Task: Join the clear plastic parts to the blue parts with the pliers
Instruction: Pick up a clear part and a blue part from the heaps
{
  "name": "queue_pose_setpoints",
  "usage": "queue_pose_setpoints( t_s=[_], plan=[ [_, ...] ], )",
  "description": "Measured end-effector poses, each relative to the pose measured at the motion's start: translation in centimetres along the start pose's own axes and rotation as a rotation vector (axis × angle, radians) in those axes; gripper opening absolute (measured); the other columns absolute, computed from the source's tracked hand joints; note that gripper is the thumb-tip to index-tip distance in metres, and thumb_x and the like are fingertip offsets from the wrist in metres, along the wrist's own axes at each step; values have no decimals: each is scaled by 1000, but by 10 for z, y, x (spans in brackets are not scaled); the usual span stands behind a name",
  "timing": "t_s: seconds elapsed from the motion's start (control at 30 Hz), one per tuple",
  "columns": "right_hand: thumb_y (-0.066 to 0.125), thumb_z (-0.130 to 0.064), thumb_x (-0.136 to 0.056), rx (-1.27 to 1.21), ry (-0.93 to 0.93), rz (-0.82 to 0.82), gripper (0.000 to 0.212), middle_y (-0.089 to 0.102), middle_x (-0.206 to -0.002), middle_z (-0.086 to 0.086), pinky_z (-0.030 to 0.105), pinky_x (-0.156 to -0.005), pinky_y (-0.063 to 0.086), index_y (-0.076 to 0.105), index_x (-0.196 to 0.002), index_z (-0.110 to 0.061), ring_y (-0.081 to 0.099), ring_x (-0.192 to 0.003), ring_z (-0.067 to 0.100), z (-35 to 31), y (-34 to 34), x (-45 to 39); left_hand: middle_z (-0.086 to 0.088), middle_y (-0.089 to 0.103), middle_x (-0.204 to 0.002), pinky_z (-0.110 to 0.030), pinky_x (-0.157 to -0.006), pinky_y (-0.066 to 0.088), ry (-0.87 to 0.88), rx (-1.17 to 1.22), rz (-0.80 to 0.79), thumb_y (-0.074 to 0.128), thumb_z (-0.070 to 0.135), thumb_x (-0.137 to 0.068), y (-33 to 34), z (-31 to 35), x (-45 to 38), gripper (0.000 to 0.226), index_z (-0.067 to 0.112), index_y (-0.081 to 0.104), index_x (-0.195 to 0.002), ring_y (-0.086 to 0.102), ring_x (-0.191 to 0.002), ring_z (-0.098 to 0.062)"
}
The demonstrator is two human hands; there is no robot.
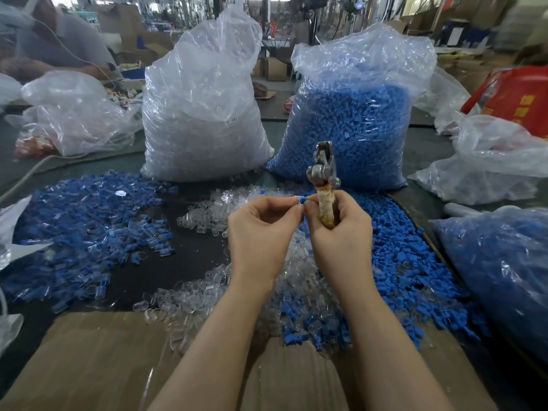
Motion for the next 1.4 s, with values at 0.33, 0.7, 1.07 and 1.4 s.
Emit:
queue_pose_setpoints(
  t_s=[0.33, 0.7, 1.07, 1.4],
  plan=[
    [62, -20, -92, -26, 74, -199, 6, 62, -69, 4, 38, -58, 50, 67, -88, -20, 52, -58, 19, 0, 11, -2, 4, 73, -74, -34, -74, 61, 94, -153, 92, 79, 11, -81, -13, 0, -5, 13, 21, 73, -77, 71, -73, -13],
    [67, -24, -87, 48, 142, -524, 6, 64, -84, 11, 48, -73, 52, 63, -87, -19, 59, -74, 30, 19, 11, 3, -1, 73, -74, -27, -73, 59, 170, -68, 95, 74, 4, -85, -26, 3, -13, 13, 16, 71, -82, 70, -70, -14],
    [65, -17, -89, 107, 95, -597, 6, 64, -86, 10, 48, -73, 51, 60, -92, -17, 59, -78, 32, 13, 13, 5, -4, 73, -78, -18, -70, 55, 189, -40, -34, 70, 1, -87, -23, 7, -15, 13, 14, 70, -85, 68, -70, -10],
    [57, -4, -84, 206, 70, -577, 22, 53, -56, -17, 28, -51, 35, 58, -78, -25, 41, -47, 4, 16, 13, 4, 2, 71, -71, -16, -66, 52, 158, 40, -70, 69, -1, -86, -21, 5, -17, 6, 5, 70, -87, 65, -65, -5]
  ],
)
Point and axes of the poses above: each hand's wrist, its own x-axis away from the middle knuckle, its own y-axis out of the palm, z = x × y, the point moved 7 cm from there along -x, towards the middle knuckle
